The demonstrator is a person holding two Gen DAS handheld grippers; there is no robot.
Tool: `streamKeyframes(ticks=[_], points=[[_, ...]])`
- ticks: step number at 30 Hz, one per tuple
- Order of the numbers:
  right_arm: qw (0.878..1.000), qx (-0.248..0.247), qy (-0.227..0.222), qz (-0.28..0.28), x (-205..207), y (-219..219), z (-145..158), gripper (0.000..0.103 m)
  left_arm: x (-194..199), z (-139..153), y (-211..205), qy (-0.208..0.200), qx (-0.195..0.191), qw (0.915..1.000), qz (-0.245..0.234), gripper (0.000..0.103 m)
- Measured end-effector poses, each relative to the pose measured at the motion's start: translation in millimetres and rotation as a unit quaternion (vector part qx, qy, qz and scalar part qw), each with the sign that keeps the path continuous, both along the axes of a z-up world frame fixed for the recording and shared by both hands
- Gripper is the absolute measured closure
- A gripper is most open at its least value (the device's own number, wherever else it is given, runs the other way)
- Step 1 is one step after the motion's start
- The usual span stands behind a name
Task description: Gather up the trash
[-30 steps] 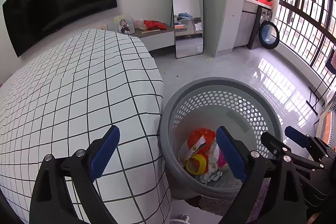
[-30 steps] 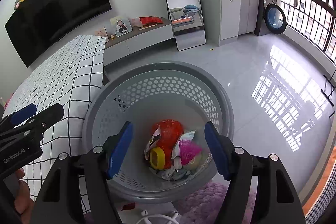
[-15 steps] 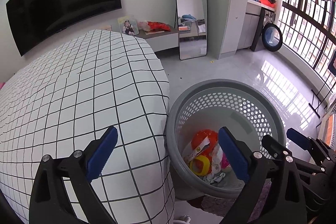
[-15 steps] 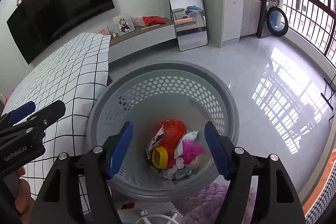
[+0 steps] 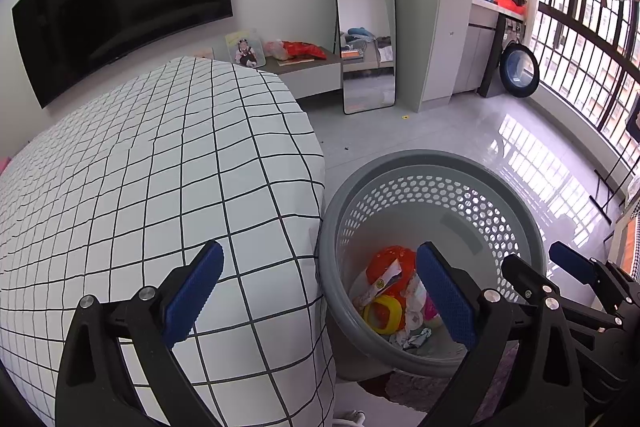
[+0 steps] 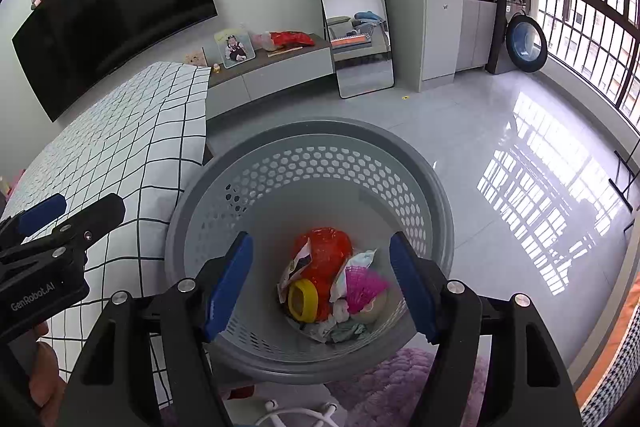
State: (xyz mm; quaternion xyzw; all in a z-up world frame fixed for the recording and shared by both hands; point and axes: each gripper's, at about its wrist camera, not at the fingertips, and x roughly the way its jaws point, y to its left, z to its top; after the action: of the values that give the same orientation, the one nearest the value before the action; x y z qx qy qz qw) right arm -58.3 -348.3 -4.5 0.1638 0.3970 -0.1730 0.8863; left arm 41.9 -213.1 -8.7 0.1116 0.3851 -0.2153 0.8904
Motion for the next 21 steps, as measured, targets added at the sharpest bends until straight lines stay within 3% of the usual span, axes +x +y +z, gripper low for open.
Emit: streamKeyframes(ticks=[21], points=[[1.000,-0.003,0.000,0.000,-1.9,-1.4,1.2,0.035,6.9,-4.3,1.4,0.002,0.017,0.9997,0.015,0.006]])
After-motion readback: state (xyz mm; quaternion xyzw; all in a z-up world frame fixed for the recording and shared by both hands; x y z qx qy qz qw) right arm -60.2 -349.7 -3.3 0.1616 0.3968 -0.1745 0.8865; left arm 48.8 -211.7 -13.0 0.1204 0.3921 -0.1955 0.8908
